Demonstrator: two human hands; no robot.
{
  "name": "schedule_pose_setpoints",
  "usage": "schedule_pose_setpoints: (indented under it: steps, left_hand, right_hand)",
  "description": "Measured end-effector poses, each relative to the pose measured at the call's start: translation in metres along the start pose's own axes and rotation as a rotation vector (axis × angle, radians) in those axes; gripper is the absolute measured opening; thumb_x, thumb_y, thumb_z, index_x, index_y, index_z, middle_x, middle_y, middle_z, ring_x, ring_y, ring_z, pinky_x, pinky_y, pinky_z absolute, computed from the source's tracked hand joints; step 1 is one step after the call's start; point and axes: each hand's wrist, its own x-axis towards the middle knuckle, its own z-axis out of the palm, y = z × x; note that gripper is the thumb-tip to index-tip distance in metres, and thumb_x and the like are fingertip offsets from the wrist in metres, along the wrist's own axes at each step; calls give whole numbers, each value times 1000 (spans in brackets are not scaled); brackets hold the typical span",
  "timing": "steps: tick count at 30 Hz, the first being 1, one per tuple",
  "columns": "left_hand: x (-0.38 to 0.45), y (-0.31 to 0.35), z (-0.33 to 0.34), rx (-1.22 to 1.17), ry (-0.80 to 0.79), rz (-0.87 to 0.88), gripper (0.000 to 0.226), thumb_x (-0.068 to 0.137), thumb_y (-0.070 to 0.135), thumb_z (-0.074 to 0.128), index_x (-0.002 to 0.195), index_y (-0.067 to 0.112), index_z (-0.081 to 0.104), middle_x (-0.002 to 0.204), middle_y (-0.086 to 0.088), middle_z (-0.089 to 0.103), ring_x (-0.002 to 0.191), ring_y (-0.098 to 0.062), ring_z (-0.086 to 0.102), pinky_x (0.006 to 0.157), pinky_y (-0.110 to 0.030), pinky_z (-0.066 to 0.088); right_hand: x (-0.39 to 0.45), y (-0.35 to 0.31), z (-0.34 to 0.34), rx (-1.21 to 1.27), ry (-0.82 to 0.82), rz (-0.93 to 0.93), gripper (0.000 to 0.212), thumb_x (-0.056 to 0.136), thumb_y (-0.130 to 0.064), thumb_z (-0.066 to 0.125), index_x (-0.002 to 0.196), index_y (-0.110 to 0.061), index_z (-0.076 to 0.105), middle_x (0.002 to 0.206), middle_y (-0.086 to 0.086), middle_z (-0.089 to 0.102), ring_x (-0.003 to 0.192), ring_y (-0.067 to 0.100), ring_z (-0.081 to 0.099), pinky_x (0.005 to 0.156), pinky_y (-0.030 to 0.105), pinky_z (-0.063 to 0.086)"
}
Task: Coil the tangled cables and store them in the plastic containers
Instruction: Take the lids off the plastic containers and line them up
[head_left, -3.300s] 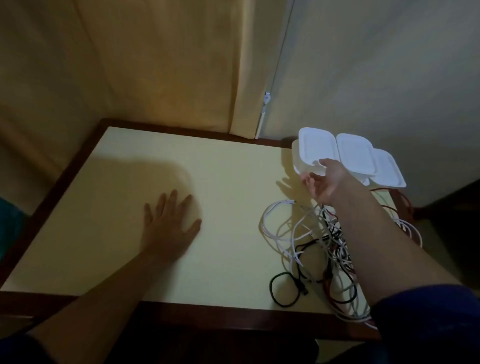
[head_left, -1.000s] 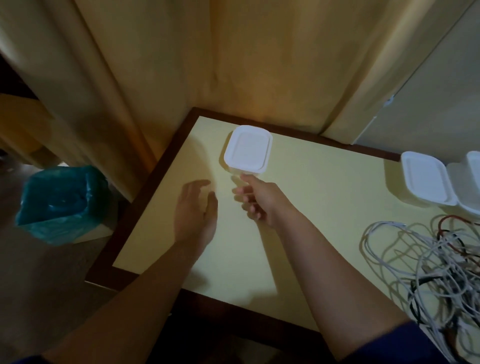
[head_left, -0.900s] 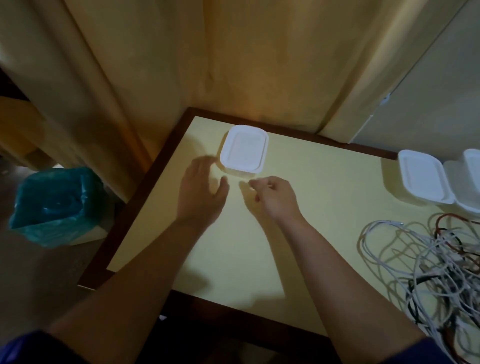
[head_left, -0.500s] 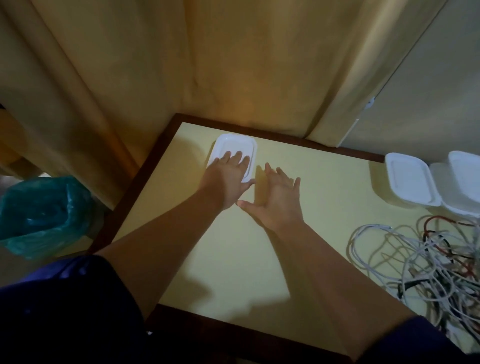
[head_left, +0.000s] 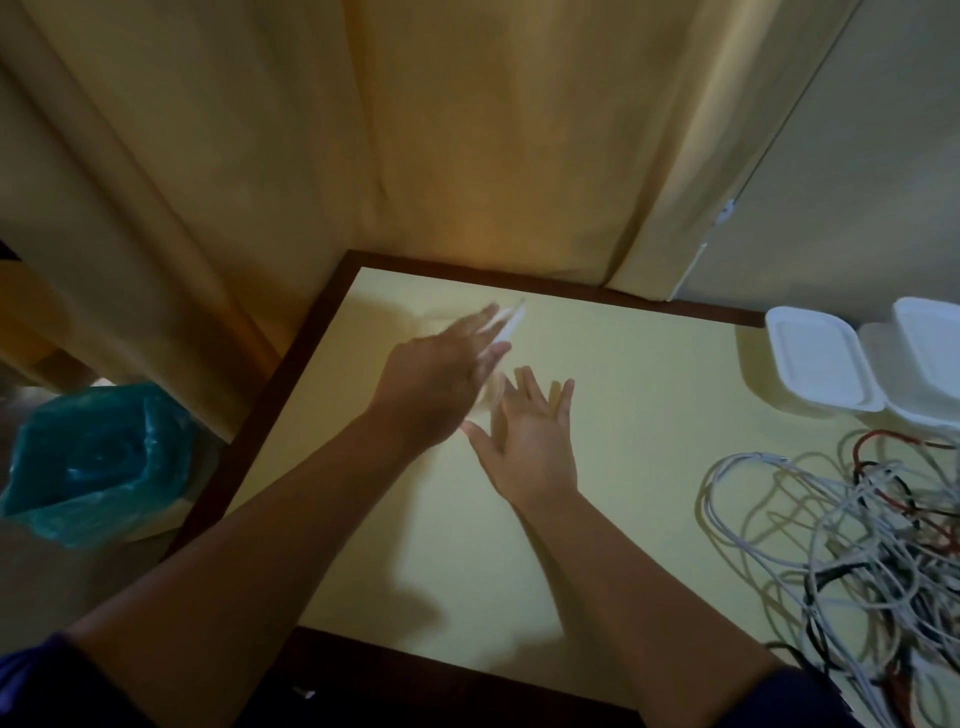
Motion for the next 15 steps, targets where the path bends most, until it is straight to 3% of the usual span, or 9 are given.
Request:
schedule_pose_setpoints:
  steps: [2,5,8,11,15]
  left_hand:
    - [13,-8,-8,-112,100,-102,51,109,44,31,142,17,59,132,-2,69,93,-18,74,67,-24,50]
    - [44,-28,-11,-210,202,-258,46,111,41,32,119,14,68,88,-1,69,73,-19,65,58,-33,47]
    - [74,-61,3,-115,142,-295,48,111,44,28,118,18,68,89,1,66,78,-26,64,63,-35,45]
    - [90,-87,27,64,89,-161,51,110,44,27,129,20,67,103,-9,73,86,-35,67,69,-41,50]
    - [101,-107,54,278,-144,-37,79,106,60,1,136,23,65,105,-11,73,84,-38,67,66,-45,54]
  right_hand:
    - [-1,-1,1,12,10,11,82,101,-65,47,159,-8,37,159,10,48,160,22,18,128,54,-11]
    - [0,0,3,34,33,10,92,98,-68,50,166,-16,16,169,7,31,161,26,13,129,55,-7]
    - [0,1,6,27,26,-65,83,101,-65,45,166,-36,0,174,3,16,162,27,4,128,59,-3]
    - [-1,2,9,-8,59,-120,71,102,-64,43,164,-38,20,171,1,28,160,28,17,128,62,3]
    - [-4,4,17,-27,108,-212,71,96,-65,51,157,-29,43,145,-1,55,142,23,42,124,61,19]
